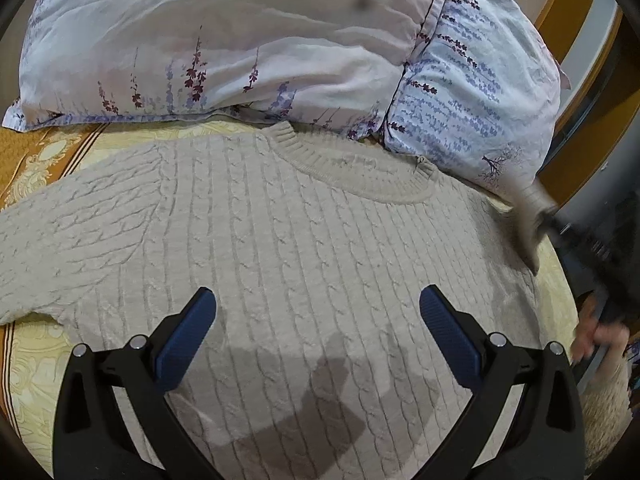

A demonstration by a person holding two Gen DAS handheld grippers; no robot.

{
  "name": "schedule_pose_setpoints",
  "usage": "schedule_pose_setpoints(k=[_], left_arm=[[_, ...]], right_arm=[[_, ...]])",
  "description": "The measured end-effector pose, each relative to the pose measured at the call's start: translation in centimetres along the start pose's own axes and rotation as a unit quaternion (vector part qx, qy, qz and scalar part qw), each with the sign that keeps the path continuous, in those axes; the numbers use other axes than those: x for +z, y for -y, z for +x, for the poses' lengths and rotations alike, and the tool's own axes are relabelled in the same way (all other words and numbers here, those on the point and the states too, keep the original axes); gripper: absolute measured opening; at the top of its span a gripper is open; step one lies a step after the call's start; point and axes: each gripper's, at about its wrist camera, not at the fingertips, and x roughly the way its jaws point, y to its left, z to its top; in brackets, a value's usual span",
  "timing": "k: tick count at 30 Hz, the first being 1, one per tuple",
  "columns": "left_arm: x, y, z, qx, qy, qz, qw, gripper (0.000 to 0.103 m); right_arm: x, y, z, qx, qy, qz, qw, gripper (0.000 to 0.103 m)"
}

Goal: Fold small clothes
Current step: 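Fold the held side and sleeve inward over the sweater back with the right gripper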

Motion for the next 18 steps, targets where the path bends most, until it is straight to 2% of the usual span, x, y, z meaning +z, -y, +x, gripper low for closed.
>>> schedule_pose_setpoints(k=[3,5,6,9,11,15,18], left_arm=[[-0.1,0.2,-0.1,-0.005,0.005,-0.004,1.0000,0.101],[-0.1,0.3,-0.1,-0.017,0.004,-0.009,0.9998,0.101],[0.0,0.3,0.0,-0.023,0.003,-0.012,0.9997,0.101],[0.2,0.4,0.2,-0.037,-0.001,-0.022,0.9991,0.101],[0.4,0.2,0.4,-0.046,-0.003,-0.034,0.9984,0.101],[0.7,-0.3,0.8,-0.062,-0.011,-0.055,0.9965,0.101],[1.0,-0.6,0.8,-0.068,-0.011,-0.065,0.9955,0.101]], right_arm=[[-2.5,-0.7,3.6,0.016,-0.066,0.013,0.998,0.010],[-3.0,-1.0,3.7,0.018,-0.070,0.018,0.997,0.012],[-3.0,-0.9,3.5,0.022,-0.071,0.024,0.997,0.017],[-2.3,0.8,2.7,0.052,-0.065,0.084,0.993,0.044],[-2.0,2.8,2.1,0.051,-0.053,0.140,0.987,0.045],[-2.6,7.4,0.9,0.041,-0.034,0.245,0.968,0.045],[-2.7,9.9,-0.2,0.015,-0.010,0.282,0.959,0.045]])
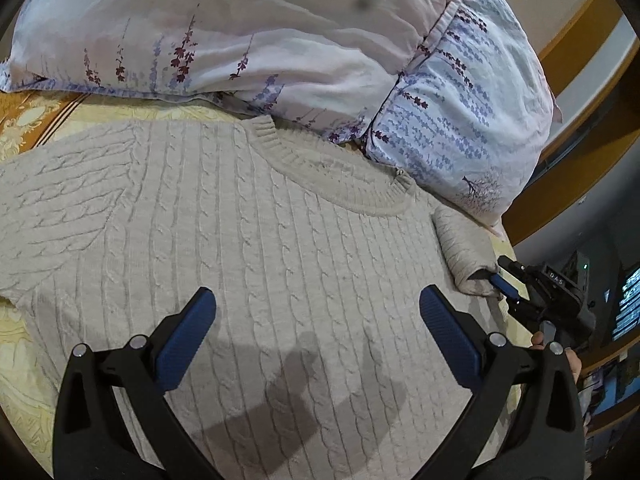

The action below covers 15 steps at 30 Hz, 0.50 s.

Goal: Fold small clothes
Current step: 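Fold the held side and sleeve inward over the sweater back with the right gripper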

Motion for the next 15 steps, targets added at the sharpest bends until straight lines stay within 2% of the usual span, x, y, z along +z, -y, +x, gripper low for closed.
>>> schedule_pose_setpoints(k=[4,8,11,13,15], left_arm=[[0.4,-0.5,0.0,-0.003,0.002,-0.012,0.9999,0.101],[0.7,-1.1,0.1,-0.007,0.001,-0.026,0.9996,0.099],[0.9,-1.6,0.2,-0.008,0.001,-0.033,0.9994,0.096],[1.0,-2.0,0.3,-0.012,-0.002,-0.038,0.9992,0.094],[1.1,-2.5,0.3,-0.018,-0.003,-0.046,0.9988,0.090]], right_arm=[[1.1,1.3,-0.7,-0.024,0.030,0.023,0.999,0.045],[1.8,2.1,-1.5,-0.068,0.053,0.026,0.996,0.043],[2.2,3.0,-1.2,-0.086,0.050,0.038,0.994,0.031],[2.3,3.2,-0.8,-0.100,0.051,0.036,0.993,0.016],[2.4,2.7,-0.8,-0.109,0.058,0.017,0.992,0.012]])
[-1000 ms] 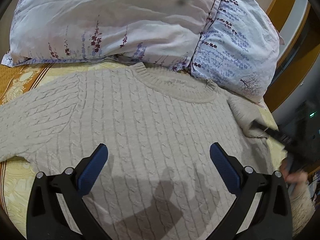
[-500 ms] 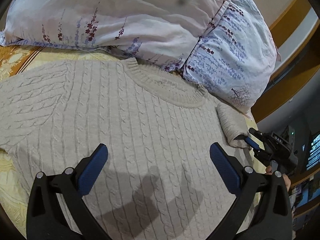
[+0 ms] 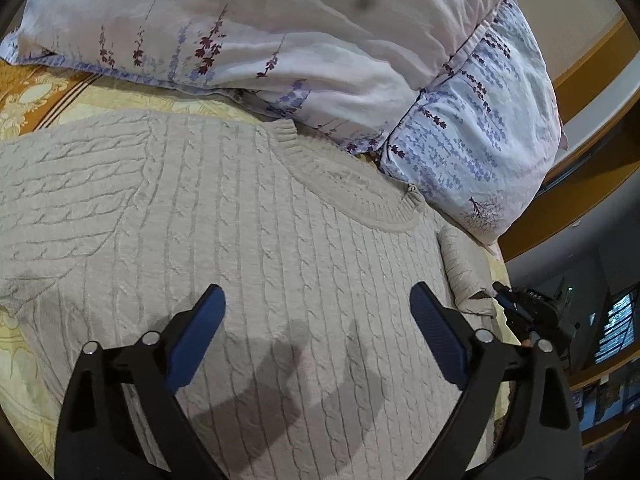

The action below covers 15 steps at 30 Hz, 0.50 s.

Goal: Fold small clothes
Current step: 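Fold the held side and sleeve inward over the sweater back with the right gripper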

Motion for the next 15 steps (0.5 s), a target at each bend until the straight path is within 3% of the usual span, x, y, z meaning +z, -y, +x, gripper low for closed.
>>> schedule_pose_setpoints(k=[4,7,9,11,12,15], left_arm=[[0.5,-1.1,-0.2,-0.008,0.006,-0.019,0.9998,0.087],[1.0,-1.9,-0.4,-0.024,0.010,-0.041,0.9988,0.079],[1.2,-2.4,-0.3,-0.045,0.008,-0.061,0.9971,0.075],[1.2,-2.6,-0.1,-0.058,0.007,-0.075,0.9955,0.073],[1.2,-2.7,0.0,-0.068,0.005,-0.082,0.9943,0.072],[1.0,-3.0,0.6,-0.087,-0.004,-0.101,0.9911,0.071]], right_arm=[[-0.5,-4.1,-2.0,0.002,0.049,-0.086,0.995,0.011],[-2.0,-8.9,-4.2,0.060,0.072,-0.163,0.982,0.011],[-4.0,-13.3,-4.9,0.116,0.066,-0.222,0.966,0.011],[-6.3,-16.9,-4.7,0.162,0.038,-0.268,0.949,0.011],[-8.2,-19.3,-3.9,0.197,-0.003,-0.301,0.933,0.011],[-12.3,-22.6,-1.7,0.226,-0.103,-0.352,0.903,0.030]])
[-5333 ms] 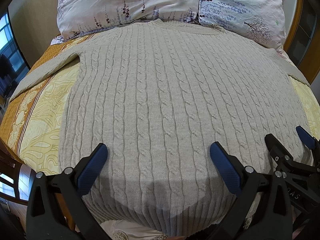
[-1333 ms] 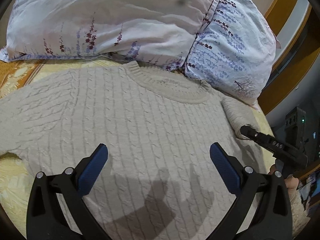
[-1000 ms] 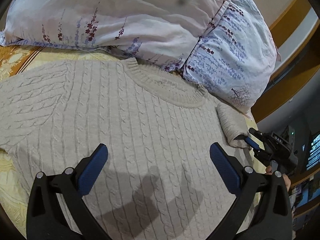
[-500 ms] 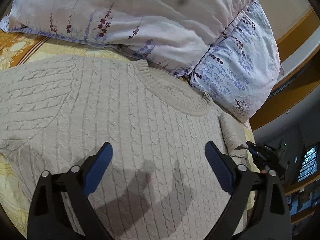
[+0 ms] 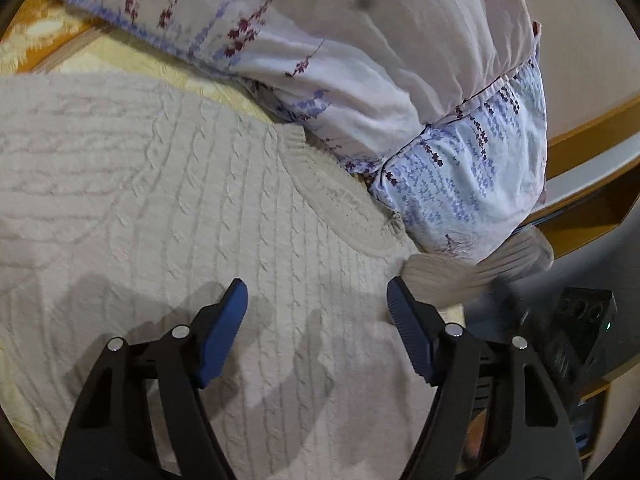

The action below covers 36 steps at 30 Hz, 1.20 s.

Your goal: Fold small clothes

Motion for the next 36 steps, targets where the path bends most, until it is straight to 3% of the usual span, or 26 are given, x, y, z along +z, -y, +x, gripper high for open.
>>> schedule_pose_setpoints(k=[1,4,8,10,13,15,20,24,29,31,36], left_arm=[[-0.1,-0.1,0.1,-0.004,-0.004,-0.006,1.0000,0.070],[-0.2,-0.3,0.5,-0.008,-0.012,-0.015,0.9998,0.066],[-0.1,0.0,1.1,-0.019,-0.019,-0.023,0.9994,0.061],[0.0,0.3,1.5,-0.021,-0.023,-0.028,0.9991,0.061],[0.5,0.9,2.4,-0.007,-0.025,-0.030,0.9992,0.061],[0.8,1.1,2.8,0.002,-0.023,-0.030,0.9993,0.061],[1.3,0.7,4.0,0.009,-0.027,-0.059,0.9979,0.045],[1.5,0.1,4.4,0.013,-0.022,-0.074,0.9969,0.034],[2.0,-0.2,4.8,0.021,-0.011,-0.080,0.9965,0.012],[2.2,-0.2,4.8,0.018,-0.007,-0.077,0.9968,0.010],[1.7,1.3,3.3,0.016,0.009,-0.038,0.9991,0.007]], right_arm=[[-0.7,-0.8,1.2,0.005,-0.026,-0.007,1.000,0.034],[-2.0,0.3,1.0,0.007,-0.034,0.022,0.999,0.047],[-3.2,5.5,-3.0,-0.030,-0.018,0.128,0.991,0.048],[-4.4,9.3,-5.6,-0.048,-0.013,0.214,0.976,0.048],[-6.2,13.8,-7.3,-0.037,-0.019,0.329,0.943,0.048],[-7.1,15.1,-7.9,-0.042,-0.010,0.358,0.933,0.048],[-8.8,17.8,-8.5,-0.075,0.012,0.405,0.911,0.042],[-8.9,18.9,-8.5,-0.092,0.039,0.412,0.906,0.041],[-8.7,19.2,-7.9,-0.098,0.054,0.410,0.905,0.026],[-8.5,19.5,-7.8,-0.098,0.060,0.409,0.905,0.013],[-7.4,18.4,-9.2,-0.101,0.102,0.367,0.919,0.008]])
